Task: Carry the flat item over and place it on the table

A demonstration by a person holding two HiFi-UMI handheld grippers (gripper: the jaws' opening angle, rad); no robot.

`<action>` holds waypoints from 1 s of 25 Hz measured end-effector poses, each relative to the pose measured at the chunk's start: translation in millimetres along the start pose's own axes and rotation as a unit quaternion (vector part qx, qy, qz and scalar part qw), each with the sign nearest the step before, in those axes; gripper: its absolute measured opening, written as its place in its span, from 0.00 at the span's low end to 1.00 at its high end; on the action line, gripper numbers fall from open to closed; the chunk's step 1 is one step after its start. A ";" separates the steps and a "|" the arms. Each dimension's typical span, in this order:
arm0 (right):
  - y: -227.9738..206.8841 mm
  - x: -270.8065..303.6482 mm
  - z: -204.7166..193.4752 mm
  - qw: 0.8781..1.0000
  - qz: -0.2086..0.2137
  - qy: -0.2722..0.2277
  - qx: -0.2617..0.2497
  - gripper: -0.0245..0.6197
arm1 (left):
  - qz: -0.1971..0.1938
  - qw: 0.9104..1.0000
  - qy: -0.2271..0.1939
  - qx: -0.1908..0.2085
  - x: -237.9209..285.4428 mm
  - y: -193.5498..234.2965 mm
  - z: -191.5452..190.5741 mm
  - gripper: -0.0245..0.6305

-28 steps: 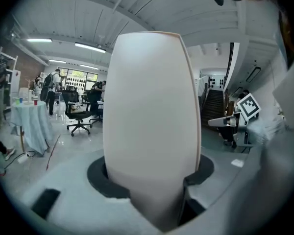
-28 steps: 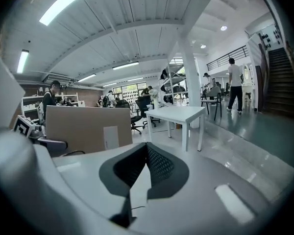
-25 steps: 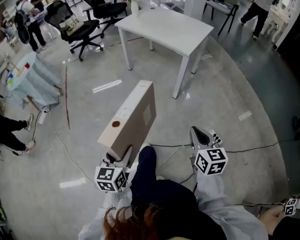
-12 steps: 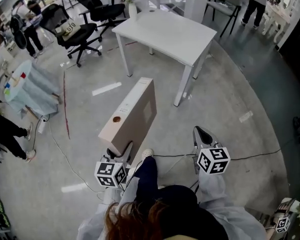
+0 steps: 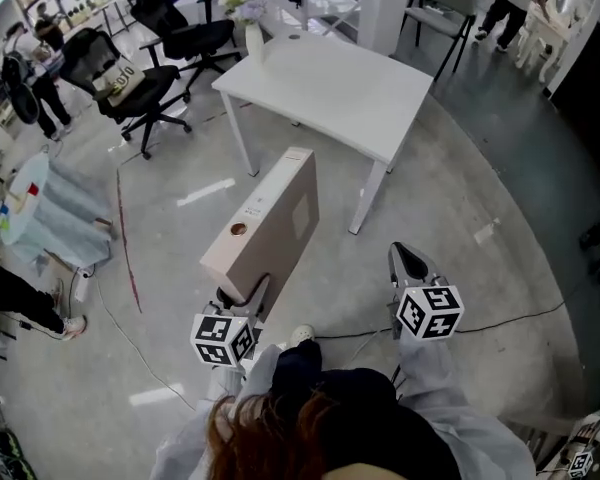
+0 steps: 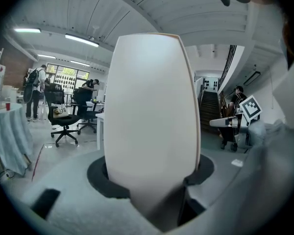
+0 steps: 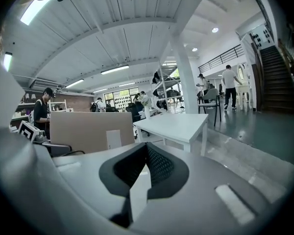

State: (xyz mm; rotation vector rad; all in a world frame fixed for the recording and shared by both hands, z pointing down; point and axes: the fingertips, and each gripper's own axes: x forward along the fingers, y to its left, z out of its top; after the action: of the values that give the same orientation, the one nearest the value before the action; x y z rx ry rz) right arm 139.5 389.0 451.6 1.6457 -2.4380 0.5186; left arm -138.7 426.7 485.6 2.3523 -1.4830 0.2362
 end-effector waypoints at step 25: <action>6.5 119.3 -15.1 0.999 0.010 0.037 0.033 0.05 | 0.014 0.999 0.030 -0.039 60.9 90.5 0.1 0.45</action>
State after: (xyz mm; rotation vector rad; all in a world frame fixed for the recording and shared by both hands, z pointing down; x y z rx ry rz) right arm 86.6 293.3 502.1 1.5985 -2.4111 0.6577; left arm -193.2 340.1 523.3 2.2438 -1.4713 0.2501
